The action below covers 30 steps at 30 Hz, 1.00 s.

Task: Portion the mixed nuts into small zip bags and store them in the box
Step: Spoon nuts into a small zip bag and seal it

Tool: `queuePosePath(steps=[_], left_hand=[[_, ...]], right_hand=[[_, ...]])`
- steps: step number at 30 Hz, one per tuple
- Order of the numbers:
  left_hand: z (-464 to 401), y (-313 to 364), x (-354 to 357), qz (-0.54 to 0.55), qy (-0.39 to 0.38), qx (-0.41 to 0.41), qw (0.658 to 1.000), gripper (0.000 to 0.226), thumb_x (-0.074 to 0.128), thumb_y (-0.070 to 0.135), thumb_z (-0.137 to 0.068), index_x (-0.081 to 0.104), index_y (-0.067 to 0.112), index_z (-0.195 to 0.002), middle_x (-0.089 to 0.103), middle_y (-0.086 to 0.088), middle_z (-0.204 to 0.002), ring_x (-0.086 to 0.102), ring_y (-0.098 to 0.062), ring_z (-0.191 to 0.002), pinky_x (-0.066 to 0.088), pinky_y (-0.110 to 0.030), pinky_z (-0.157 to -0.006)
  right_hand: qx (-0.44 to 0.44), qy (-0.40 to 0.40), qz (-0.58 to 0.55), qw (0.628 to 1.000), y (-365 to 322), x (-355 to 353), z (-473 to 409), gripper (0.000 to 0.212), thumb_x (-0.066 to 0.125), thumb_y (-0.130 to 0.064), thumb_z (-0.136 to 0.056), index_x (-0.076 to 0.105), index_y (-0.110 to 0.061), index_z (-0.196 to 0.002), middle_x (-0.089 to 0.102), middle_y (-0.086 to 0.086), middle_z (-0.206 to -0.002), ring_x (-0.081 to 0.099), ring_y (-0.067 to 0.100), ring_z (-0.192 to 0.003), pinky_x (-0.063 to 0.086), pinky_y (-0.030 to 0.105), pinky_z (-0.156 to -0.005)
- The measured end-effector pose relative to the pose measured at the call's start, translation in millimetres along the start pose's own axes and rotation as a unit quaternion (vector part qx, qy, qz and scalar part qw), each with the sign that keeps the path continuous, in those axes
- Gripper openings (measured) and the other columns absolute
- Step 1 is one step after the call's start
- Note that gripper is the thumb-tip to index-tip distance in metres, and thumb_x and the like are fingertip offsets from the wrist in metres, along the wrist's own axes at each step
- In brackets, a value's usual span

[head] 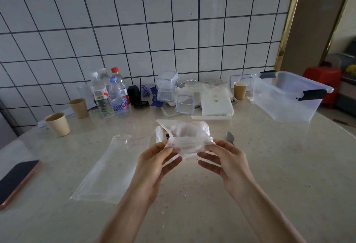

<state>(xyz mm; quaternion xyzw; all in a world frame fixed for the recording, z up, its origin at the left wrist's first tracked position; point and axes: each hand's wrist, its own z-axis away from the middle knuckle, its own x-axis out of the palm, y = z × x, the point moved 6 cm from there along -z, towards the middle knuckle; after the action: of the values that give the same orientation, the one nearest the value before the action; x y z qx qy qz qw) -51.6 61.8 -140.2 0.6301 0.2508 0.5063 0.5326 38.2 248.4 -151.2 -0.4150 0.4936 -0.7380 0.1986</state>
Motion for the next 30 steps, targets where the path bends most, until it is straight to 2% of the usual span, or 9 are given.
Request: queuePosePath(steps=[3,6,10,13,17,20,24,27,30], left_hand=[[-2.6,-4.9,2.3,0.083,-0.036,-0.059,0.994,0.022,0.06,0.003,-0.1,0.082,0.0,-0.094,0.077,-0.022,-0.108,0.077,-0.024,-0.099,0.064,-0.032,-0.081],[-4.0,-10.4,3.9,0.158,-0.057,-0.112,0.979,0.018,0.063,0.003,-0.093,0.078,-0.007,-0.098,0.075,-0.024,-0.11,0.077,-0.027,-0.1,0.064,-0.037,-0.083],[-4.5,-18.5,7.1,0.203,-0.072,-0.146,0.966,0.017,0.064,0.006,-0.09,0.078,-0.003,-0.091,0.073,-0.016,-0.097,0.076,-0.025,-0.09,0.063,-0.044,-0.091],[-4.8,-18.6,9.6,0.196,-0.091,-0.119,0.969,0.014,0.065,0.011,-0.093,0.072,0.003,-0.102,0.064,-0.009,-0.093,0.069,-0.02,-0.086,0.06,-0.045,-0.095],[-4.9,-13.8,8.6,0.064,-0.077,-0.03,0.995,0.033,0.069,0.024,-0.091,0.077,0.001,-0.113,0.073,-0.014,-0.123,0.072,-0.026,-0.108,0.06,-0.035,-0.091],[-2.6,-9.8,10.3,-0.009,-0.061,0.012,0.998,0.028,0.061,0.024,-0.101,0.079,0.006,-0.112,0.076,-0.015,-0.121,0.072,-0.026,-0.116,0.056,-0.037,-0.094],[-4.3,-12.4,10.5,0.122,-0.048,-0.062,0.989,0.021,0.06,0.02,-0.095,0.074,0.01,-0.107,0.074,-0.009,-0.108,0.074,-0.018,-0.088,0.059,-0.034,-0.082],[-2.0,-15.8,14.6,0.204,-0.081,-0.114,0.969,0.029,0.064,0.017,-0.086,0.069,0.008,-0.113,0.069,-0.016,-0.111,0.071,-0.024,-0.096,0.056,-0.041,-0.095],[1.7,-9.4,17.2,0.132,-0.118,-0.067,0.982,0.027,0.075,0.016,-0.079,0.076,0.004,-0.103,0.073,-0.017,-0.116,0.071,-0.028,-0.107,0.053,-0.045,-0.105]], right_hand=[[0.042,-0.031,-0.056,0.997,5.8,-1.1,-4.1,0.022,0.079,0.001,-0.084,0.075,0.006,-0.105,0.077,0.024,-0.106,0.078,0.036,-0.096,0.064,0.041,-0.073],[0.053,-0.074,-0.081,0.993,7.1,3.9,-1.6,0.01,0.075,0.0,-0.087,0.082,-0.004,-0.092,0.076,0.024,-0.113,0.077,0.031,-0.098,0.064,0.042,-0.081],[0.056,-0.112,-0.127,0.984,6.6,12.8,1.7,0.039,0.064,0.0,-0.095,0.083,-0.02,-0.067,0.077,0.016,-0.098,0.076,0.024,-0.091,0.063,0.041,-0.089],[0.087,-0.131,-0.161,0.974,8.8,18.8,2.0,0.031,0.058,-0.005,-0.099,0.074,-0.006,-0.073,0.073,0.013,-0.084,0.076,0.023,-0.084,0.064,0.038,-0.083],[0.091,-0.132,-0.143,0.977,11.3,24.7,1.7,0.019,0.055,-0.01,-0.1,0.069,-0.003,-0.091,0.073,0.015,-0.086,0.074,0.023,-0.076,0.064,0.037,-0.077],[0.091,-0.137,-0.133,0.977,12.9,28.7,2.7,0.02,0.051,-0.01,-0.096,0.07,-0.003,-0.094,0.07,0.014,-0.085,0.071,0.022,-0.074,0.062,0.035,-0.071],[0.076,-0.145,-0.149,0.975,9.4,29.5,3.7,0.031,0.049,-0.01,-0.09,0.073,-0.01,-0.07,0.066,0.015,-0.083,0.065,0.021,-0.07,0.058,0.033,-0.067],[0.048,-0.165,-0.14,0.975,4.4,30.9,5.8,0.036,0.052,-0.012,-0.09,0.078,-0.018,-0.065,0.071,0.012,-0.085,0.071,0.021,-0.075,0.058,0.033,-0.071],[0.017,-0.2,-0.088,0.976,-2.3,30.4,8.7,0.012,0.07,-0.02,-0.082,0.081,-0.02,-0.078,0.076,0.014,-0.103,0.073,0.022,-0.092,0.056,0.038,-0.084]])
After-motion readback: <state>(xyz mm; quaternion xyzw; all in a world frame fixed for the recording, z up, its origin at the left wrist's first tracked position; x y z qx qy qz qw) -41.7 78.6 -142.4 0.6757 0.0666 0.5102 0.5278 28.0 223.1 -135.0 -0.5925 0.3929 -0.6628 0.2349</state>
